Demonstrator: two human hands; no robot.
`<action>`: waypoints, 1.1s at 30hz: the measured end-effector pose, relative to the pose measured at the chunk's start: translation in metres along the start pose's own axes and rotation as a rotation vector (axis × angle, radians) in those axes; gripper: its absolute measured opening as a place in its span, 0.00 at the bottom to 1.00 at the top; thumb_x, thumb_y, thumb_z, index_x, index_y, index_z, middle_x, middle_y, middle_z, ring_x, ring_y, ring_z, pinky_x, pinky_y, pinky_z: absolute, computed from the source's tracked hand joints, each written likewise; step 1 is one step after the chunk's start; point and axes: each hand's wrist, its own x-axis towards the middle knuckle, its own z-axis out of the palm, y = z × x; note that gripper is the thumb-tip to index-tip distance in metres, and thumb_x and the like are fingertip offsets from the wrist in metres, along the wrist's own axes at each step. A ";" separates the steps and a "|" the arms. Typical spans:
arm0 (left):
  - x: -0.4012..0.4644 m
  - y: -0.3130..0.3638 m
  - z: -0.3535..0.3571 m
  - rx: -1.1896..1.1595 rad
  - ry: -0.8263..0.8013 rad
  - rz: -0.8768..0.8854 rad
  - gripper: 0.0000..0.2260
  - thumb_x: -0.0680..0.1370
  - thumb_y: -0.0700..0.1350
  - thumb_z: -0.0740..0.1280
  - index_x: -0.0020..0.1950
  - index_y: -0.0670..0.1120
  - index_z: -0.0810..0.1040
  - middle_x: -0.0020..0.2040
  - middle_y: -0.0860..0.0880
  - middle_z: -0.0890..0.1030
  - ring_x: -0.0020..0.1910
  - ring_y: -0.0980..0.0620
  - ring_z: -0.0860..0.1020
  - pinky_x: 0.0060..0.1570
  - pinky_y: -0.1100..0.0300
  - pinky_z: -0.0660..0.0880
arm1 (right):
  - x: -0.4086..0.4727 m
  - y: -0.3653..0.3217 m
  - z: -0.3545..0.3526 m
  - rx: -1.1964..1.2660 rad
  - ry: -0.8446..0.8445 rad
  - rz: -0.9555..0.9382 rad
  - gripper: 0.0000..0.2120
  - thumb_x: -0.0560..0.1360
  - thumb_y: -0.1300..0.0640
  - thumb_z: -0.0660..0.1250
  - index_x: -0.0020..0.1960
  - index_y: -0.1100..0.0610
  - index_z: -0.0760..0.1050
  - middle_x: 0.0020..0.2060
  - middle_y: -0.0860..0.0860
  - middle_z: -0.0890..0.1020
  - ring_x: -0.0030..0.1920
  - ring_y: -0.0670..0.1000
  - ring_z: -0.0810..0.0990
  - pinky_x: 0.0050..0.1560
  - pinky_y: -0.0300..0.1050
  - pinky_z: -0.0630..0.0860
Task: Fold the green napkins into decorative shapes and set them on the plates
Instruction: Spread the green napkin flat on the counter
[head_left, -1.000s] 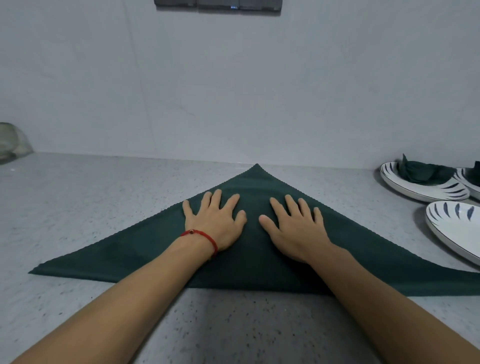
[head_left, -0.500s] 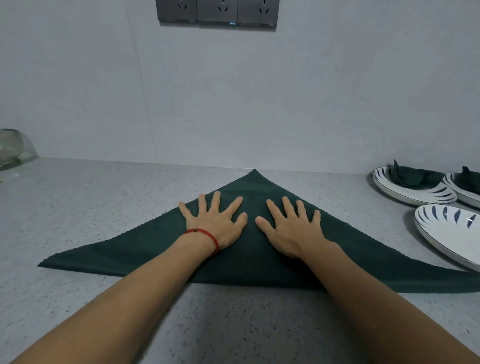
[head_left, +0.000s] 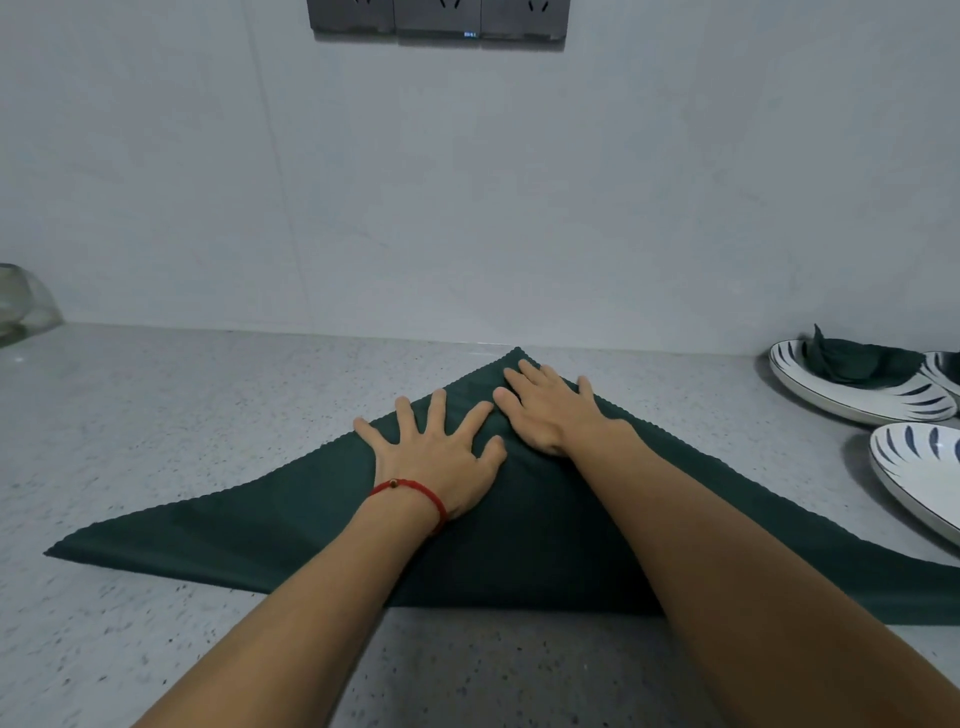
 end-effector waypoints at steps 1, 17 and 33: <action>0.001 0.000 0.000 0.000 0.007 0.001 0.25 0.78 0.68 0.39 0.76 0.71 0.42 0.82 0.51 0.45 0.79 0.38 0.43 0.65 0.22 0.39 | 0.003 0.000 0.002 -0.002 -0.016 0.003 0.29 0.84 0.42 0.41 0.82 0.49 0.48 0.82 0.46 0.47 0.81 0.51 0.45 0.77 0.66 0.41; 0.011 -0.001 -0.006 -0.048 -0.055 -0.006 0.25 0.77 0.69 0.41 0.76 0.73 0.45 0.82 0.54 0.45 0.80 0.39 0.41 0.65 0.22 0.37 | -0.018 0.002 -0.009 0.051 0.062 -0.048 0.28 0.85 0.42 0.43 0.82 0.50 0.51 0.82 0.47 0.51 0.81 0.49 0.47 0.78 0.62 0.40; -0.098 0.018 -0.001 -0.071 0.100 0.261 0.26 0.81 0.57 0.40 0.80 0.59 0.51 0.82 0.56 0.52 0.81 0.52 0.48 0.77 0.38 0.46 | -0.185 -0.016 0.021 -0.078 0.097 0.009 0.26 0.85 0.43 0.43 0.82 0.47 0.51 0.82 0.47 0.51 0.81 0.49 0.47 0.79 0.64 0.46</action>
